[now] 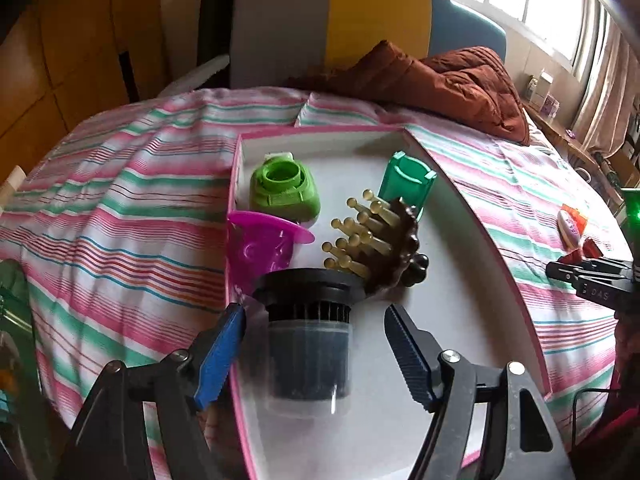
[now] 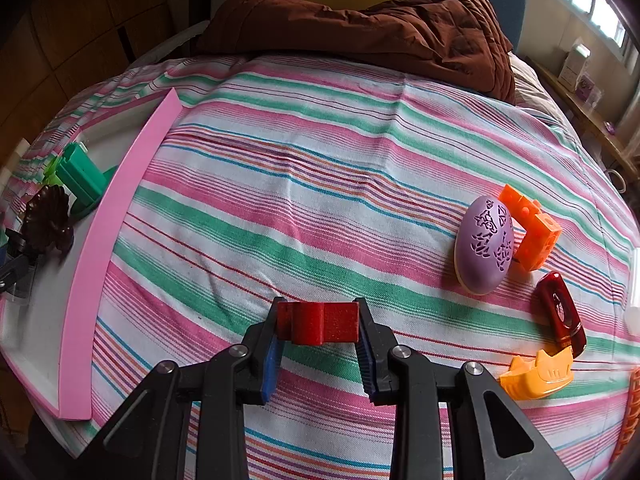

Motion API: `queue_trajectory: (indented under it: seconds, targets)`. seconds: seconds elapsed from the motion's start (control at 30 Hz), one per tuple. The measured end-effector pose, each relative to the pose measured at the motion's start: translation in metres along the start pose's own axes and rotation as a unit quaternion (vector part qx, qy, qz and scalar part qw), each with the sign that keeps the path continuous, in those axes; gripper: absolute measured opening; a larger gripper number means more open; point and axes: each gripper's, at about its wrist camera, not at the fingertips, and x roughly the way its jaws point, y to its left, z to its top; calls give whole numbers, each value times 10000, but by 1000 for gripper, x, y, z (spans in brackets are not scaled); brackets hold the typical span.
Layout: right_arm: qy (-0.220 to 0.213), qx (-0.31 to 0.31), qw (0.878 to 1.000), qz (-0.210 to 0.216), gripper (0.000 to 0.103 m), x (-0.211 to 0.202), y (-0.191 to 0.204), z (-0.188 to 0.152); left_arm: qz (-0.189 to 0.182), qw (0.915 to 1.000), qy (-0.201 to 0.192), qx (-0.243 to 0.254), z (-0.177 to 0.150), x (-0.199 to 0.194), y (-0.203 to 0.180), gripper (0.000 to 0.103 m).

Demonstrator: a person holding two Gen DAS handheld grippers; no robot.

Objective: Organize rigid objects
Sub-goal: 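Lower the black-lidded cup into the tray and open the left gripper, then carry the red block into the tray with the right gripper and release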

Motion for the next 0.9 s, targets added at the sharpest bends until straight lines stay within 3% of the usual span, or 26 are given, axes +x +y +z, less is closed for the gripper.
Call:
queue_trajectory:
  seconds: [0.37,0.47,0.67,0.9]
  targets:
    - [-54,3,9999,-140,32,-6,6,1,153,9992,-361,-125,-15,-42,13,73]
    - [-269,26,9996,52,32,-24,17,3,161,9990,-354,-211,-18,-46,17,73]
    - [-617,-588,9953,464,32,-54,79,3,94,9990,-351,-250,-24,-49,16,73]
    - [-628,-1605,9805,948,32,-56,151,5,-7,9990,-363,-272,-28,-53,16,73]
